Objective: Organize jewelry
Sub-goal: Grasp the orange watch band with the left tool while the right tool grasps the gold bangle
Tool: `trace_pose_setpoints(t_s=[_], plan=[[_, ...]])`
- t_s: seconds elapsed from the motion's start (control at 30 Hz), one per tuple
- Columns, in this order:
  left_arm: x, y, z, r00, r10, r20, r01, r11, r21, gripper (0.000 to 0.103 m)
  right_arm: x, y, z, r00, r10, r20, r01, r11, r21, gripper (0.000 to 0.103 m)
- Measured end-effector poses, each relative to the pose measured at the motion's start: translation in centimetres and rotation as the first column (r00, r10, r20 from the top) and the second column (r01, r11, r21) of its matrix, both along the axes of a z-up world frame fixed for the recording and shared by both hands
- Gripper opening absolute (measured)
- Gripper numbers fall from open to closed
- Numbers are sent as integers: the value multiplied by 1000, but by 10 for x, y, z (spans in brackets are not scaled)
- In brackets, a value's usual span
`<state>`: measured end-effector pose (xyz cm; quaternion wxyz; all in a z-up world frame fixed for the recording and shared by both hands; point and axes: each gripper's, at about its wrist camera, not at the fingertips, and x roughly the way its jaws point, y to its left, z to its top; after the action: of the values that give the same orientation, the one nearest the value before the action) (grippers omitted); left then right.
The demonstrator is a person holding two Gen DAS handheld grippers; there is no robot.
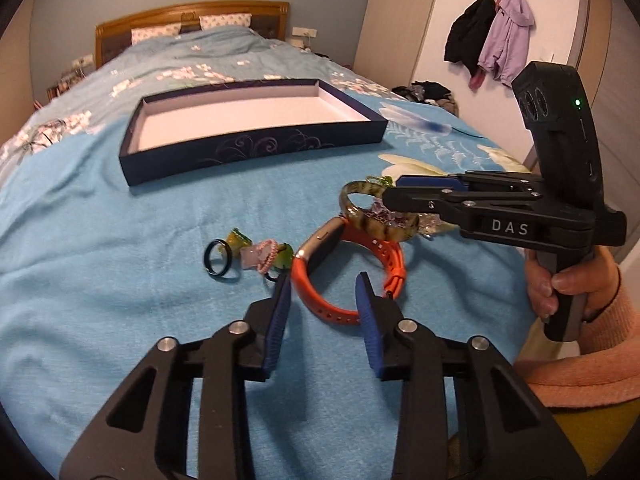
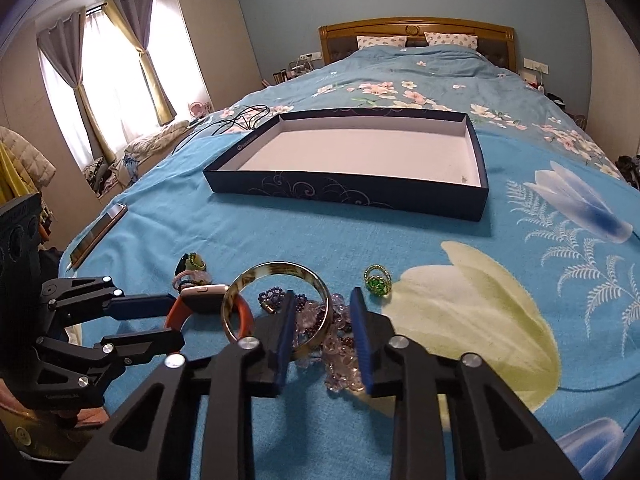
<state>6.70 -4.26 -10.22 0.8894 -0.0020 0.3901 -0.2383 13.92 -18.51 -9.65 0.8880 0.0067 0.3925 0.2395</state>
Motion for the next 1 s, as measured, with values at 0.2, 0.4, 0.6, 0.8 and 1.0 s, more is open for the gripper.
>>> trace_pose_setpoints(t_s=[0.2,0.4,0.6,0.8,1.0], plan=[[8,6,1,999,11,-33,-12,1000,-27,17,-5,-2,1,999,29,-20,-30,999,-24,10],[9,11,4,999,7,-43,-9,1000,-30,19,-8,0,8,998,65,-15,-65,996,-53,19],[12,9,2,998,-6,-63,4,1000,-26,23,13,10,7,995,97,-23,-98,992,-74,28],[16,7,2,997,-9,-72,8,1000,-16,17,25,13,2,988,142,-60,-148,984,-104,8],[18,11,5,998,1,-58,-2,1000,-19,7,16,2,15,990,136,-26,-138,988,-68,4]])
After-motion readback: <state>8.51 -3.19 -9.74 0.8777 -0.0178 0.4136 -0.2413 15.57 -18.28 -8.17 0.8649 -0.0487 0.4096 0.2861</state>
